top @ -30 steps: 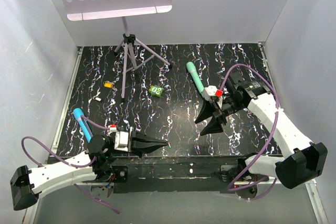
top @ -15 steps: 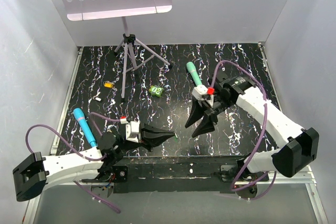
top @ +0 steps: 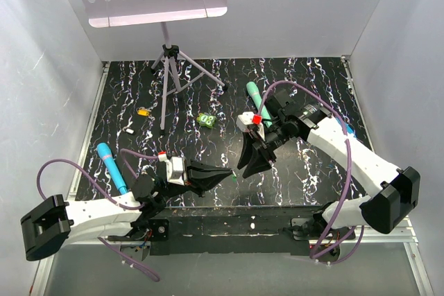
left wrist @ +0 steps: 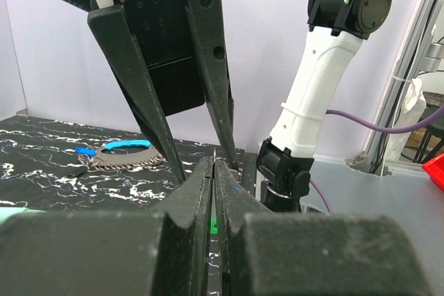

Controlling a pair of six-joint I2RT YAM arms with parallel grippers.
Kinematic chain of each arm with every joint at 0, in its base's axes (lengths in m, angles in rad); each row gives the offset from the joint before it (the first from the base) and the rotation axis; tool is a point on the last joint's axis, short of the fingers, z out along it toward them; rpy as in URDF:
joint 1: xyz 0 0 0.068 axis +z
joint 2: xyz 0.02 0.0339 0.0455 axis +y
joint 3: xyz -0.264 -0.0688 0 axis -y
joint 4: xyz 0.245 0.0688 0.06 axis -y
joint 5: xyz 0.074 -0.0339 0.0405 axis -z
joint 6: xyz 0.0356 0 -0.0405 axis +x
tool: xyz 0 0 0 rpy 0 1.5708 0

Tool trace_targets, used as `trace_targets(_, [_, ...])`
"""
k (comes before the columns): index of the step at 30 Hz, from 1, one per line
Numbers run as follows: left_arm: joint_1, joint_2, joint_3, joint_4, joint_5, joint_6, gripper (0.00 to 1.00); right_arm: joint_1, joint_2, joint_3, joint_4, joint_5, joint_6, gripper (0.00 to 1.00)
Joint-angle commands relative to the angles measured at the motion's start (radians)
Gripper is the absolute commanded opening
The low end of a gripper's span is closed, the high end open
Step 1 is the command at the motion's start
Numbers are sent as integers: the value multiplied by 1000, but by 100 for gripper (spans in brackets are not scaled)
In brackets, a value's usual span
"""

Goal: Put the keys on the keyring

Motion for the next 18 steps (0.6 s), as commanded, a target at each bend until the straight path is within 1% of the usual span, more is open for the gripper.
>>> trace_targets(1, [1, 13, 8, 47, -24, -8, 0, 20, -4, 51, 105, 42, 119, 43])
trace_targets(18, [1, 38, 1, 66, -66, -22, 0, 60, 10, 91, 111, 50, 145, 31])
